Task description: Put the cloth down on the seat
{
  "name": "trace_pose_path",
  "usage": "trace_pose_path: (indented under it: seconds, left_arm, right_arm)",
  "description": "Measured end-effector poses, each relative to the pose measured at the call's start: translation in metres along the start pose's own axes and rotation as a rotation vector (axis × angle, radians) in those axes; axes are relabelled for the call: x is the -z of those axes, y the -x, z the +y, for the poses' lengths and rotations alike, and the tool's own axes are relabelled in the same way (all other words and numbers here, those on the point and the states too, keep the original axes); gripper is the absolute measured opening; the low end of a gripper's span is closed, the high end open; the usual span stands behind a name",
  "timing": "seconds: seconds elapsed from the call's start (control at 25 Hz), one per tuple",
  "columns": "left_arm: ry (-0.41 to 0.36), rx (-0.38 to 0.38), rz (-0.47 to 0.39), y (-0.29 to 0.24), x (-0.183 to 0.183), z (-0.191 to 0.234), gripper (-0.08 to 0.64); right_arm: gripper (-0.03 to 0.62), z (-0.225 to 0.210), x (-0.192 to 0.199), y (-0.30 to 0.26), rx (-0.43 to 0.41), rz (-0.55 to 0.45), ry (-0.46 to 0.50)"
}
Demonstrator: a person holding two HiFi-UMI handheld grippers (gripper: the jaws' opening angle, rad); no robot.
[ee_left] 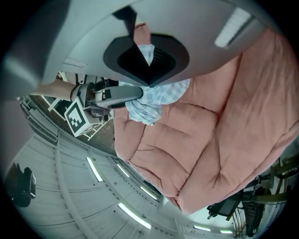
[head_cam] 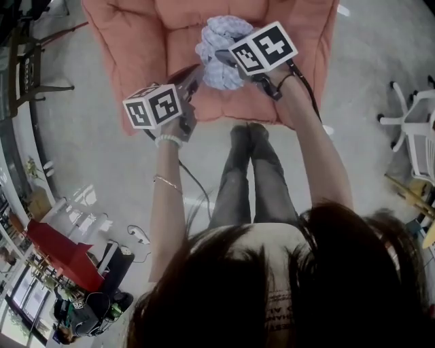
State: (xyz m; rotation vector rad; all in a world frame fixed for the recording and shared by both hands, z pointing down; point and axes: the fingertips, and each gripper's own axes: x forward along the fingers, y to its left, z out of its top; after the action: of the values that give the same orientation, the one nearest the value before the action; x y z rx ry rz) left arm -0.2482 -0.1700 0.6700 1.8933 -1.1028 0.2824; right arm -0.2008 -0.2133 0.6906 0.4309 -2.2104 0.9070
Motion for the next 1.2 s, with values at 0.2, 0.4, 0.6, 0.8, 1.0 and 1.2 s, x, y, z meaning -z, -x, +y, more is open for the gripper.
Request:
trace_pose_path:
  seconds: [0.2,0.4,0.6,0.8,1.0,1.2]
  left_arm:
    - [0.033,0.02,0.037,-0.01,0.016,0.005,-0.002]
    - [0.039,0.023,0.066,-0.016,0.025,0.011,-0.002]
    - [0.045,0.026,0.091,-0.02,0.037,0.016,-0.002]
    - [0.055,0.03,0.126,-0.022,0.047,0.024,-0.002]
    - [0.09,0.031,0.16,-0.025,0.058,0.031,-0.002]
    - [0.111,0.035,0.187,-0.028,0.071,0.033,-0.002]
  right_arm:
    - [0.164,-0.007,0.016,-0.01,-0.001,0.053,0.004]
    - [0.164,-0.009,0.025,-0.021,-0.001,0.083,-0.002]
    - [0.164,-0.009,0.041,-0.032,0.008,0.128,-0.008]
    - [0.166,-0.012,0.054,-0.047,0.024,0.175,-0.03]
    - [0.167,-0.02,0.061,-0.058,0.047,0.211,-0.073]
    - [0.17,-0.027,0.066,-0.063,0.067,0.234,-0.093]
